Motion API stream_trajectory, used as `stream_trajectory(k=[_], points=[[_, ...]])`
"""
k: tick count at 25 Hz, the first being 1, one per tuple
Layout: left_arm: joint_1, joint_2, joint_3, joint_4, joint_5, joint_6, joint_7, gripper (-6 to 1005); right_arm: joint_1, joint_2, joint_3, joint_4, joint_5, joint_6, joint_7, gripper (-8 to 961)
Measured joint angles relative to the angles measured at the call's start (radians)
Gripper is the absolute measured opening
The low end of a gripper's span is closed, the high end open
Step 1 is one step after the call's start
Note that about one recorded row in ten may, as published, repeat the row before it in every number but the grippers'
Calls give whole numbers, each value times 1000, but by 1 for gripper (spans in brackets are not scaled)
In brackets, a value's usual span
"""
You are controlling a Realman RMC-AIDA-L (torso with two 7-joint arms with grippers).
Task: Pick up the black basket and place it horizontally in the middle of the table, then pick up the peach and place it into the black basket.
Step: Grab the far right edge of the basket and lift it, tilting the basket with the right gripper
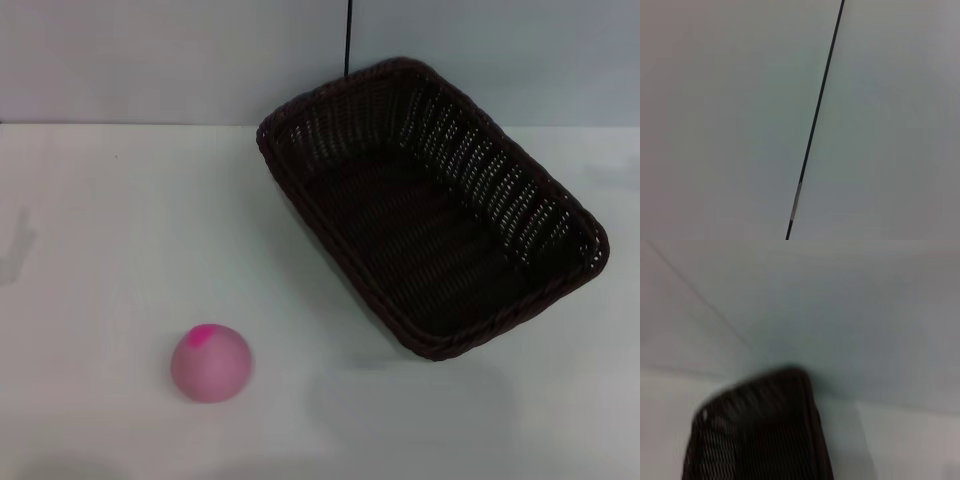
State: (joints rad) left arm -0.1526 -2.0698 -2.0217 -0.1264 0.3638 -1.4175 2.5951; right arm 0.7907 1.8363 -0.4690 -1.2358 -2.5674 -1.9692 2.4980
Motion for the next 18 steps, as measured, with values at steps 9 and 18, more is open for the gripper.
stream_trajectory(k=[9,18], points=[[-1,1,0,7,2,-5,-9,846,158,-4,-128,214,-213,39,71,834],[12,4,-6,2,-4,-8,-11,846,139,124,-192,353,-153,385,30,834]])
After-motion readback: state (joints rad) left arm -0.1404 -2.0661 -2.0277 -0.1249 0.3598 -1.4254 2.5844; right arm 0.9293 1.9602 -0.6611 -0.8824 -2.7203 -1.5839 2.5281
